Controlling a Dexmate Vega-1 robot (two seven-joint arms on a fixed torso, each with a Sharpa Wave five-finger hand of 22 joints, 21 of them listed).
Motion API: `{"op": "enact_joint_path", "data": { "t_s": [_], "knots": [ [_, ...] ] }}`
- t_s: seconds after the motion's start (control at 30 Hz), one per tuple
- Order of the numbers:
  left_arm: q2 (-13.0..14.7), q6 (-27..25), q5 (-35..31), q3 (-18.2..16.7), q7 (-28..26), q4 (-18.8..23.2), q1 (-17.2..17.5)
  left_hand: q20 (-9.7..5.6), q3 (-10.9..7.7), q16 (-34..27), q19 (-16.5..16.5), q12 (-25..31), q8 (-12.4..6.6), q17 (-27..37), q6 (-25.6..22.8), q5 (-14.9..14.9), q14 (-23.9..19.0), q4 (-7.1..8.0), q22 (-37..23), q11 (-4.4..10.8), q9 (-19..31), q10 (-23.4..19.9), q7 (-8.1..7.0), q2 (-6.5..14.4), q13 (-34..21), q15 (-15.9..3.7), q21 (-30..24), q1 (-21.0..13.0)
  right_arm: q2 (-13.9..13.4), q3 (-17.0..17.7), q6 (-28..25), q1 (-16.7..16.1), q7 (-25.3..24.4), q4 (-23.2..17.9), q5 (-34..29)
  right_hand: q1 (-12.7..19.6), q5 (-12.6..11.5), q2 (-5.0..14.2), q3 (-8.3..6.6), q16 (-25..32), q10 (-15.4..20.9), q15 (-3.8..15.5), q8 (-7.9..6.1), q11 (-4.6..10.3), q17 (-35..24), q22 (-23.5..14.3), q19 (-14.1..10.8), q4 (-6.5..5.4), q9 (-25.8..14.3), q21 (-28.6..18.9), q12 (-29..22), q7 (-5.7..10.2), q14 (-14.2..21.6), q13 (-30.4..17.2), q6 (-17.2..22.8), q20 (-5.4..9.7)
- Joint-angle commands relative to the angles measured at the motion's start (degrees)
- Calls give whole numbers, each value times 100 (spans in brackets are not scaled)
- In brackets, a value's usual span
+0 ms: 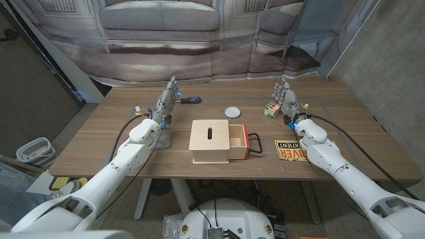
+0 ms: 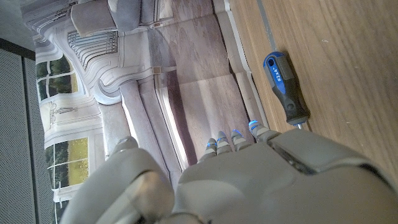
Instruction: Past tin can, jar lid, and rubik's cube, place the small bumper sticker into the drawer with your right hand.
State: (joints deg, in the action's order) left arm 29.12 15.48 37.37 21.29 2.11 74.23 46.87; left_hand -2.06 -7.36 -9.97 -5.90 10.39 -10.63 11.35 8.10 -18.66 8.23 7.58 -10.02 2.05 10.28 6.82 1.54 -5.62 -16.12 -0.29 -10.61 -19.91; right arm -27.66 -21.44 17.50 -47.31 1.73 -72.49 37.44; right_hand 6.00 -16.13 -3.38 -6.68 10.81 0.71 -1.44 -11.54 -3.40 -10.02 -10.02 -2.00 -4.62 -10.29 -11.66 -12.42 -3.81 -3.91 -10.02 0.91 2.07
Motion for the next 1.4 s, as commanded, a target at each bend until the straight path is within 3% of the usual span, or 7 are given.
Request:
{"op": "enact_joint_path", "data": {
  "t_s": [0.03,0.57,0.9,1.2,1.4],
  "knots": [
    [-49,-167,26,-9,63,-20,-122,-324,5,-43,-59,43,-30,5,46,-39,54,24,-26,-7,30,30,7,13,-3,21,-40,-65,184,-8,99,29,5,178,64,72,-35,21,-41,17,4,-3,-15,-25,-12,-29,-40,6,-16,-32,-6,-37,-47,-7,2,246],
    [29,-293,74,-66,108,65,-69,-291,25,-61,-47,59,-38,-25,36,-69,22,12,-26,-35,31,8,25,38,77,34,-54,-69,43,60,209,-329,-207,-370,-1,143,-43,44,-42,24,128,13,-22,-8,-13,-30,-90,54,-16,-30,-23,12,48,-7,81,242],
    [165,-425,38,-108,-49,403,50,-281,33,-65,-40,65,-45,-37,20,-83,16,7,-26,-37,31,-1,41,55,118,51,-61,-73,-86,64,174,-388,-231,-515,-73,182,-45,59,-44,23,158,23,-19,-7,-14,-31,-114,79,-16,-30,-19,21,86,-8,105,240],
    [223,-514,23,-105,-102,498,72,-275,38,-67,-39,71,-50,-44,8,-92,11,3,-26,-45,31,-12,46,66,143,57,-63,-76,-114,75,291,-422,-210,-510,-123,212,-45,69,-46,24,177,37,-15,0,-15,-31,-131,99,-17,-29,-15,25,117,-9,118,246],
    [219,-513,66,-105,-34,499,59,-269,43,-69,-37,75,-53,-49,-2,-99,6,-1,-26,-54,30,-19,44,75,165,54,-65,-79,-216,93,275,-532,-345,-750,-233,232,-45,72,-45,25,205,33,-16,7,-16,-32,-148,113,-18,-30,-17,35,141,-10,137,244]
  ]
}}
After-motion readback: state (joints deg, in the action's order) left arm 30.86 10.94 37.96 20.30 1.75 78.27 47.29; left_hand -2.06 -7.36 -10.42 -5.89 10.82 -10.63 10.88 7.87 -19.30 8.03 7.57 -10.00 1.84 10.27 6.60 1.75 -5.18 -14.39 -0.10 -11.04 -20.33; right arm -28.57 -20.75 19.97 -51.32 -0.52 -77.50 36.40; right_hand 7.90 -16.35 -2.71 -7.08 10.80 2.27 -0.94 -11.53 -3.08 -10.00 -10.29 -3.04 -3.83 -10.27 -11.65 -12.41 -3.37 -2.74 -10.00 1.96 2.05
